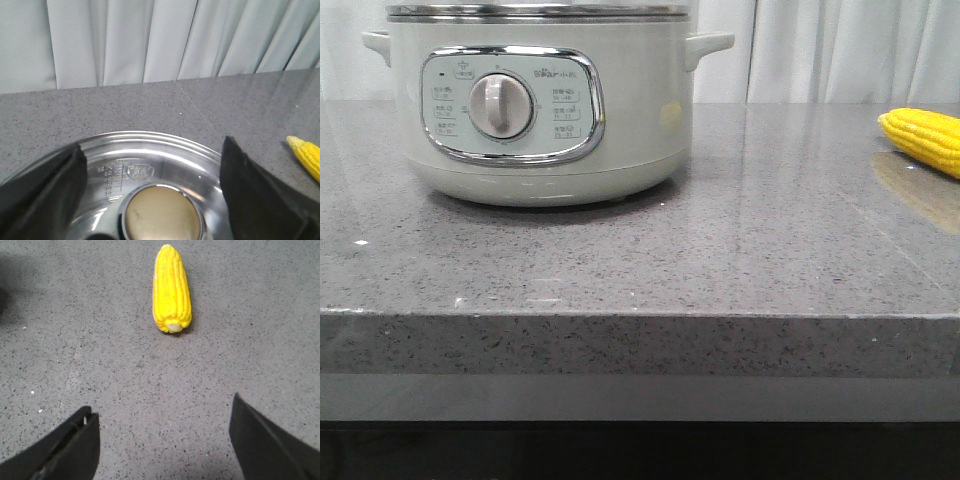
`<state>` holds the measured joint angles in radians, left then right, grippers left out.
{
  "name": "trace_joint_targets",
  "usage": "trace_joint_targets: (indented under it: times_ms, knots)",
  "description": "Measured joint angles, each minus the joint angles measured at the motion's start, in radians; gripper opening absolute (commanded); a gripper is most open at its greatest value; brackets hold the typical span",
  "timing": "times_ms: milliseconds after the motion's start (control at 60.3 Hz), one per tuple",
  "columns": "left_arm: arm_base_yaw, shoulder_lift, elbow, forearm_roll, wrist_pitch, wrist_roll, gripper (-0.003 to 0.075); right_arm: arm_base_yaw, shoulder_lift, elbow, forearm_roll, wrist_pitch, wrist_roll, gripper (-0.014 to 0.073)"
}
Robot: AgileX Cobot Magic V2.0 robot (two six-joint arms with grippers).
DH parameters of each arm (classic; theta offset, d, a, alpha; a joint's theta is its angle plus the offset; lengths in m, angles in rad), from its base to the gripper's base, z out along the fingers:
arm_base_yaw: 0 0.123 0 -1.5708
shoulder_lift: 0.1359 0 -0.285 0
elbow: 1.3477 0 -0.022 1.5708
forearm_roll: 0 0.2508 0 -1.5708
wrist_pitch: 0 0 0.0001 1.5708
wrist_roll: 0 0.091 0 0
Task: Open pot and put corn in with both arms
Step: 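Grasp the silver lid knob with the left gripper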
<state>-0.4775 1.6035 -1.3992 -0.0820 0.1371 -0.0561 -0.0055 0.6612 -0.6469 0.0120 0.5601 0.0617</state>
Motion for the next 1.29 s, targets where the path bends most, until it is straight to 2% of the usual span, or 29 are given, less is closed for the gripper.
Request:
trace_joint_targets:
  times_ms: [299,514,614,880,1294]
  knots:
    - [0.0,0.058,-0.004,0.0,0.024,0.0,0.0533,0.0,0.0,0.0,0.0,0.002,0.0,0.0558]
    - [0.0,0.06,-0.008,0.002,0.032,0.005,0.0342,0.0,0.0,0.0,0.0,0.002,0.0,0.0558]
    - [-0.004,0.06,-0.012,0.01,0.034,0.018,0.0295,0.0,0.0,0.0,0.0,0.002,0.0,0.0558]
    - [-0.008,0.06,-0.023,0.01,0.044,0.018,0.0293,0.0,0.0,0.0,0.0,0.002,0.0,0.0558]
    - [-0.008,0.003,-0.176,0.002,0.216,0.009,0.0293,0.0,0.0,0.0,0.0,0.002,0.0,0.0558]
